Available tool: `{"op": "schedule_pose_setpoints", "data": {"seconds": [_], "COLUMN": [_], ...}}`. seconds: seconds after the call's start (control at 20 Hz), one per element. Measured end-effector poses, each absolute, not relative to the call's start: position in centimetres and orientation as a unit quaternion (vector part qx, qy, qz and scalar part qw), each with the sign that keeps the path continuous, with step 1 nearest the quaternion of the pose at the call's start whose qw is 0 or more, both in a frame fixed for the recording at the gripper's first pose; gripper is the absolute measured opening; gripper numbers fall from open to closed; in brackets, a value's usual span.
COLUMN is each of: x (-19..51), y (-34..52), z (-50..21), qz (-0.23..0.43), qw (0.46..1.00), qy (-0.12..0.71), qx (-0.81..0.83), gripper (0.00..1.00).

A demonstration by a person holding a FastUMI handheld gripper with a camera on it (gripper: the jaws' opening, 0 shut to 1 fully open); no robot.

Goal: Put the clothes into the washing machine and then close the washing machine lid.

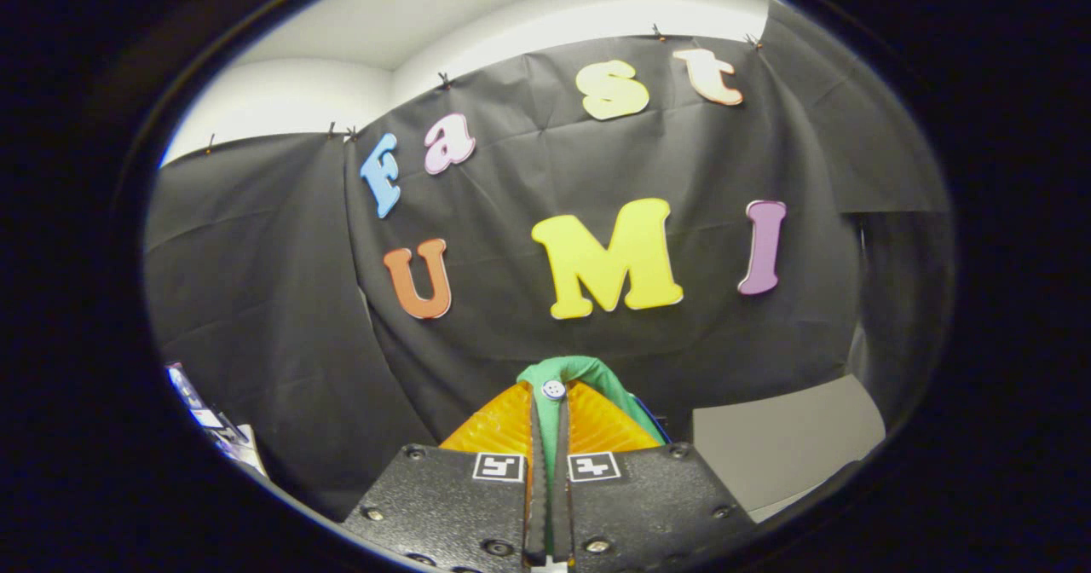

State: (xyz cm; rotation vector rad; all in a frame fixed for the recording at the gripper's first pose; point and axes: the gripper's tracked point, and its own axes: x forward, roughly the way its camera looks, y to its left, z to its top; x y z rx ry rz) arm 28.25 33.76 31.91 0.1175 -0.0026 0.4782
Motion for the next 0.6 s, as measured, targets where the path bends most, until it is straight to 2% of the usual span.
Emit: {"op": "schedule_pose_setpoints", "data": {"seconds": [0.3,0.6], "x": [33.8,39.6], "y": [40.7,44.2], "z": [27.3,19.9], "qz": [0.269,0.262], "qw": [0.96,0.954], "qy": [0.05,0.126], "qx": [0.058,0.07], "gripper": [0.06,0.06]}}
